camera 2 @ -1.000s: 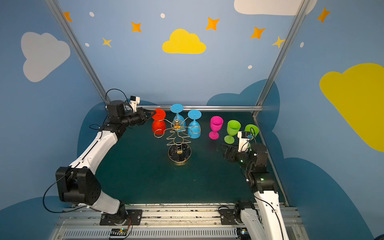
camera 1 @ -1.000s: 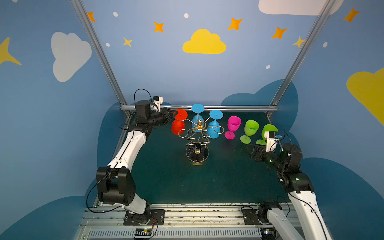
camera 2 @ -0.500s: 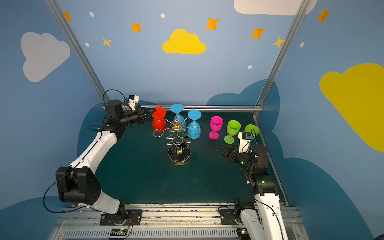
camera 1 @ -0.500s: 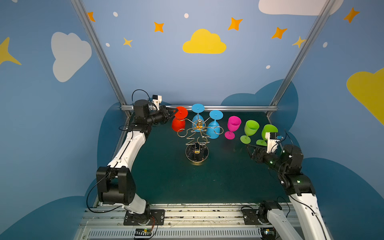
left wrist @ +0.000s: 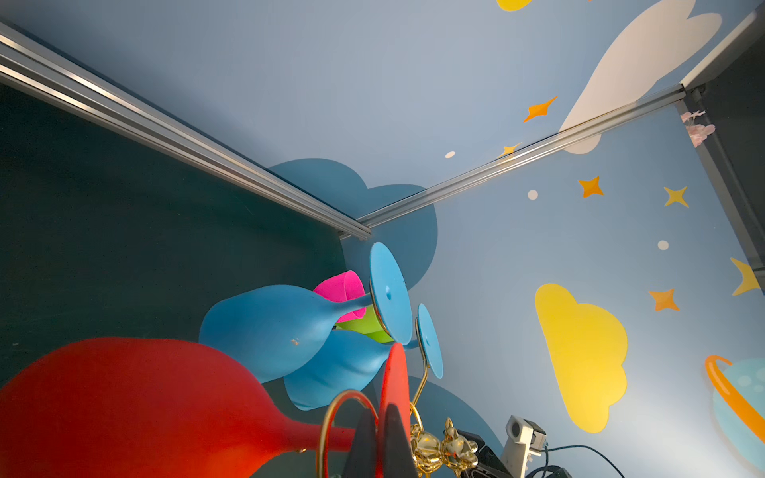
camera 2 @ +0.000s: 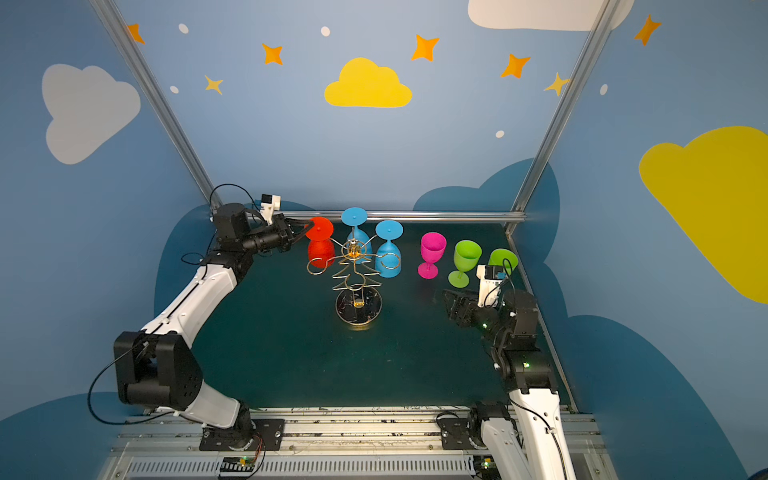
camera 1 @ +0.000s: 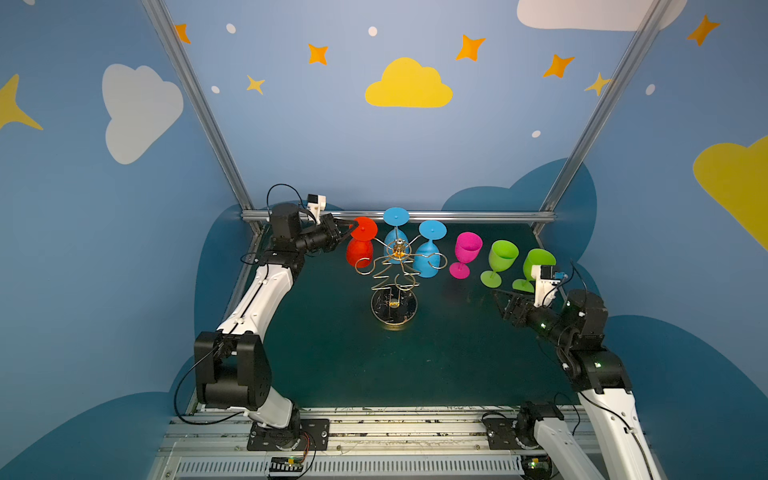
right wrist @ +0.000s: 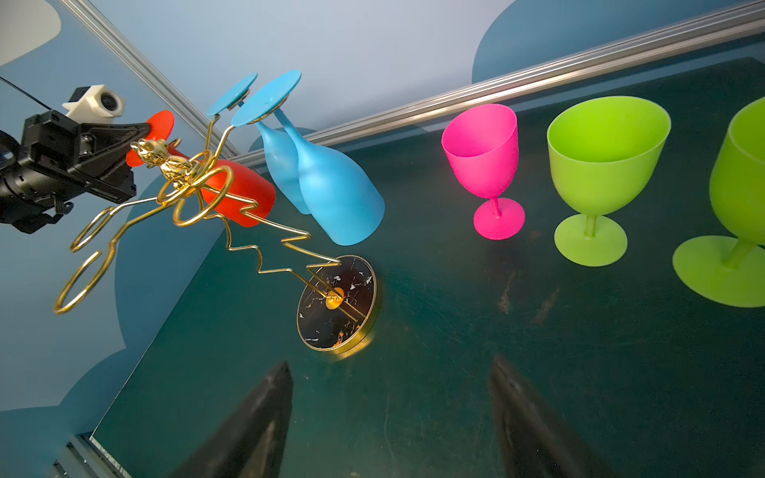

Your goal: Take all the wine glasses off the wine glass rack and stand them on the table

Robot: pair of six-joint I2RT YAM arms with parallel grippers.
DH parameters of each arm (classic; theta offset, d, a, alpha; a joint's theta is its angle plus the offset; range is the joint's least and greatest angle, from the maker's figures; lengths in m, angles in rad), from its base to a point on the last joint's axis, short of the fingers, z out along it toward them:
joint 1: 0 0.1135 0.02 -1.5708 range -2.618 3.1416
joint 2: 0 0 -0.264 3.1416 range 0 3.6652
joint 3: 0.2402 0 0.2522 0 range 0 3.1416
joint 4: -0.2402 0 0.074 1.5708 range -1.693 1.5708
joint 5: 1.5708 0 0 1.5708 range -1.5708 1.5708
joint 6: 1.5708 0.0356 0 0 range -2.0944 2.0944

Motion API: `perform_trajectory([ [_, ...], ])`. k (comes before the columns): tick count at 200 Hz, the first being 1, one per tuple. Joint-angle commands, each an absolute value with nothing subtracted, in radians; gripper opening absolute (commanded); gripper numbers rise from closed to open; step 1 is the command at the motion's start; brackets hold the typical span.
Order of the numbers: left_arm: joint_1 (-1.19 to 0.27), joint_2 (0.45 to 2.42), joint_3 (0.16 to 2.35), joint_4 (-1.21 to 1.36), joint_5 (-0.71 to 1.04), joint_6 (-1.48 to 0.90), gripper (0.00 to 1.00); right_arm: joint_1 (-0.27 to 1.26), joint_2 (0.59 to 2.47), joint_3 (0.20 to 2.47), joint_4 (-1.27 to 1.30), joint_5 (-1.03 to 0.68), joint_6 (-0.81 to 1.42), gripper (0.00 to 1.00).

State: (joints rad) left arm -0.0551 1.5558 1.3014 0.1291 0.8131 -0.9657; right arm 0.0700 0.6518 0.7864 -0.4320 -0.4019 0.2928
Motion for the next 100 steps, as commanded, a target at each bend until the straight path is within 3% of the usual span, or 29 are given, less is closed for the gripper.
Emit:
perform_trajectory([
  [1, -0.068, 1.527, 1.3, 0.155, 0.827, -0.953, 0.03, 0.074, 0.639, 0.795, -0.448, -0.397, 0.295, 0.74],
  [100, -0.097, 1.552, 1.339, 0.137, 0.827, -0.936, 0.03, 0.074, 0.634, 0.799, -0.456, -0.392, 0.289, 0.74],
])
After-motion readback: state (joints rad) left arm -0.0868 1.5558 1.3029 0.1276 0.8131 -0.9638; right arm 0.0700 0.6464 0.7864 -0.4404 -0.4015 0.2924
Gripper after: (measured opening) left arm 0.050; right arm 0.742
